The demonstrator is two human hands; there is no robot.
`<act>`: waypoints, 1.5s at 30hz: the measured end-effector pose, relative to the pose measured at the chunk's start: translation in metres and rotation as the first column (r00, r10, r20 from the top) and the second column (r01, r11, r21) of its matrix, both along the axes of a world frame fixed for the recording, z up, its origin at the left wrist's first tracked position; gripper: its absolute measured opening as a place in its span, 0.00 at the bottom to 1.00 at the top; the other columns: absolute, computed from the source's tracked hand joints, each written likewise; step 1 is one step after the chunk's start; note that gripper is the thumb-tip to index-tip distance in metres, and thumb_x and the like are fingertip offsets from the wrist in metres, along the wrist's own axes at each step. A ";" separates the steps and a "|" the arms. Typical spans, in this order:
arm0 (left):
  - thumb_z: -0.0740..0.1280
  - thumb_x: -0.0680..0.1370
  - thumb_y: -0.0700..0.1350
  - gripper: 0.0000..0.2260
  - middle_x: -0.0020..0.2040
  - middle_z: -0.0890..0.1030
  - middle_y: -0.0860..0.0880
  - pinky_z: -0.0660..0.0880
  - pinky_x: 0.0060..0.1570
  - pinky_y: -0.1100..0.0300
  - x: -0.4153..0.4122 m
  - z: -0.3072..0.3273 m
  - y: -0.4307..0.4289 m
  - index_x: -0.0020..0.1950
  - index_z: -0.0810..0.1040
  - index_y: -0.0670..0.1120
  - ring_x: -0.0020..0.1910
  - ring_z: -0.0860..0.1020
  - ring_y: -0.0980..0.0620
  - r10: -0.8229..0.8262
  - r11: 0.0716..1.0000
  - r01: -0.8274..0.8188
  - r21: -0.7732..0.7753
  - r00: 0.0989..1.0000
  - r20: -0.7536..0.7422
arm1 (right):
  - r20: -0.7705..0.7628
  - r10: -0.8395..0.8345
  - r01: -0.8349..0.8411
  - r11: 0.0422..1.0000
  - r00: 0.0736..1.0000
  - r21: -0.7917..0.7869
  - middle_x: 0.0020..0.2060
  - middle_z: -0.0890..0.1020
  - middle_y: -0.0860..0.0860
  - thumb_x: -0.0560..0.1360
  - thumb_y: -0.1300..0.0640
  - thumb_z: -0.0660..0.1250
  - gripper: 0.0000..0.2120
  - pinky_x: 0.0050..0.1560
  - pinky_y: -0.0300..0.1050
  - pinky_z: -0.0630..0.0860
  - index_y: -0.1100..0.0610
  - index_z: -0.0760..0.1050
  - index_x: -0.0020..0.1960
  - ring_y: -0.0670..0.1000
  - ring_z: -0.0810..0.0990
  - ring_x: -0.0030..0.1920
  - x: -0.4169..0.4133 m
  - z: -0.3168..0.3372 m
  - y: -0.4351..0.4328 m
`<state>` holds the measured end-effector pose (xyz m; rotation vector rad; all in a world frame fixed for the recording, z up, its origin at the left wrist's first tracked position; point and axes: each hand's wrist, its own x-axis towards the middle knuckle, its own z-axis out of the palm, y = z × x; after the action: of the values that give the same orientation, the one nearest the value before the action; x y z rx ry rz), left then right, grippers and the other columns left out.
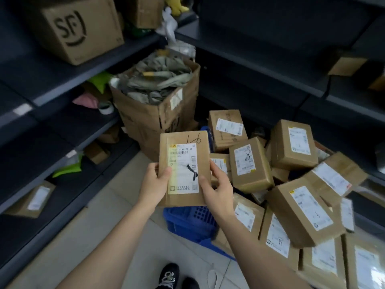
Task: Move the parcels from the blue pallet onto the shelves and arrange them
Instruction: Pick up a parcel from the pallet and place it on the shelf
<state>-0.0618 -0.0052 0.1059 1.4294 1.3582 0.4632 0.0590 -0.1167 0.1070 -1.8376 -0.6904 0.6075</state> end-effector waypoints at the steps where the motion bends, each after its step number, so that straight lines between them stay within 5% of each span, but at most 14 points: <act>1: 0.61 0.81 0.52 0.15 0.55 0.77 0.53 0.72 0.39 0.60 -0.007 0.013 0.000 0.65 0.68 0.48 0.45 0.76 0.58 0.045 0.999 -0.045 0.026 0.999 0.030 | -0.020 0.055 -0.054 0.998 0.998 0.029 0.58 0.71 0.32 0.78 0.54 0.65 0.25 0.66 0.43 0.69 0.46 0.65 0.73 0.39 0.71 0.62 -0.005 0.010 0.006; 4: 0.59 0.82 0.49 0.10 0.53 0.76 0.56 0.71 0.40 0.64 -0.036 0.049 0.004 0.64 0.70 0.53 0.46 0.75 0.61 0.150 0.984 -0.160 0.080 0.981 0.123 | -0.069 0.229 -0.218 0.966 0.971 0.137 0.63 0.67 0.29 0.80 0.51 0.62 0.26 0.71 0.47 0.66 0.40 0.58 0.75 0.37 0.67 0.67 -0.026 0.038 0.029; 7: 0.57 0.83 0.46 0.13 0.60 0.77 0.55 0.74 0.57 0.56 -0.077 0.082 0.008 0.63 0.72 0.62 0.58 0.76 0.56 0.215 0.960 -0.250 0.124 0.947 0.241 | -0.062 0.352 -0.333 0.919 0.934 0.210 0.71 0.65 0.35 0.77 0.41 0.60 0.29 0.72 0.53 0.65 0.36 0.55 0.75 0.40 0.64 0.71 -0.054 0.064 0.055; 11: 0.58 0.82 0.44 0.19 0.66 0.75 0.58 0.70 0.65 0.54 -0.141 0.126 0.004 0.68 0.69 0.66 0.64 0.73 0.58 0.306 0.904 -0.387 0.181 0.882 0.358 | -0.003 0.473 -0.449 0.838 0.881 0.309 0.71 0.64 0.35 0.80 0.48 0.61 0.28 0.73 0.48 0.64 0.41 0.55 0.77 0.37 0.64 0.70 -0.103 0.102 0.081; 16: 0.60 0.82 0.43 0.12 0.61 0.76 0.56 0.74 0.61 0.51 -0.225 0.166 -0.006 0.63 0.70 0.55 0.61 0.75 0.55 0.457 0.775 -0.585 0.240 0.780 0.428 | 0.074 0.608 -0.580 0.705 0.791 0.407 0.61 0.67 0.26 0.80 0.50 0.62 0.27 0.62 0.32 0.68 0.42 0.57 0.76 0.27 0.68 0.62 -0.183 0.141 0.099; 20: 0.60 0.82 0.42 0.11 0.58 0.77 0.58 0.76 0.54 0.58 -0.296 0.191 -0.017 0.62 0.70 0.54 0.57 0.76 0.59 0.498 0.699 -0.656 0.282 0.731 0.467 | 0.085 0.695 -0.649 0.612 0.714 0.452 0.61 0.73 0.34 0.80 0.50 0.62 0.23 0.60 0.41 0.74 0.41 0.60 0.72 0.37 0.74 0.62 -0.255 0.161 0.109; 23: 0.60 0.82 0.41 0.11 0.56 0.76 0.61 0.73 0.45 0.67 -0.351 0.204 -0.026 0.61 0.70 0.55 0.54 0.75 0.64 0.520 0.659 -0.681 0.320 0.719 0.460 | 0.046 0.734 -0.652 0.570 0.677 0.499 0.60 0.75 0.36 0.80 0.53 0.63 0.20 0.56 0.39 0.76 0.41 0.63 0.69 0.37 0.75 0.60 -0.312 0.174 0.114; 29: 0.60 0.82 0.45 0.12 0.58 0.77 0.60 0.77 0.54 0.54 -0.457 0.221 -0.036 0.63 0.71 0.57 0.57 0.76 0.59 0.596 0.587 -0.733 0.344 0.678 0.430 | 0.042 0.796 -0.705 0.508 0.603 0.496 0.57 0.76 0.35 0.80 0.51 0.63 0.19 0.49 0.39 0.78 0.36 0.63 0.67 0.38 0.77 0.57 -0.422 0.191 0.120; 39: 0.61 0.82 0.44 0.12 0.57 0.77 0.58 0.74 0.42 0.66 -0.584 0.233 -0.045 0.65 0.72 0.54 0.54 0.77 0.61 0.633 0.499 -0.790 0.357 0.613 0.472 | 0.093 0.832 -0.757 0.444 0.548 0.480 0.60 0.75 0.37 0.79 0.50 0.63 0.22 0.51 0.41 0.78 0.39 0.63 0.70 0.40 0.75 0.59 -0.553 0.210 0.125; 45: 0.61 0.82 0.45 0.12 0.57 0.78 0.59 0.74 0.44 0.65 -0.645 0.237 -0.053 0.65 0.73 0.54 0.54 0.77 0.61 0.677 0.425 -0.833 0.356 0.553 0.486 | 0.068 0.877 -0.782 0.387 0.476 0.488 0.60 0.75 0.38 0.78 0.51 0.65 0.22 0.53 0.44 0.79 0.39 0.64 0.70 0.41 0.76 0.59 -0.620 0.211 0.130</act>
<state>-0.7066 -0.0581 0.3428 0.9941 1.6747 1.7509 -0.5609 0.0133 0.3184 -0.8247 -1.5150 1.1533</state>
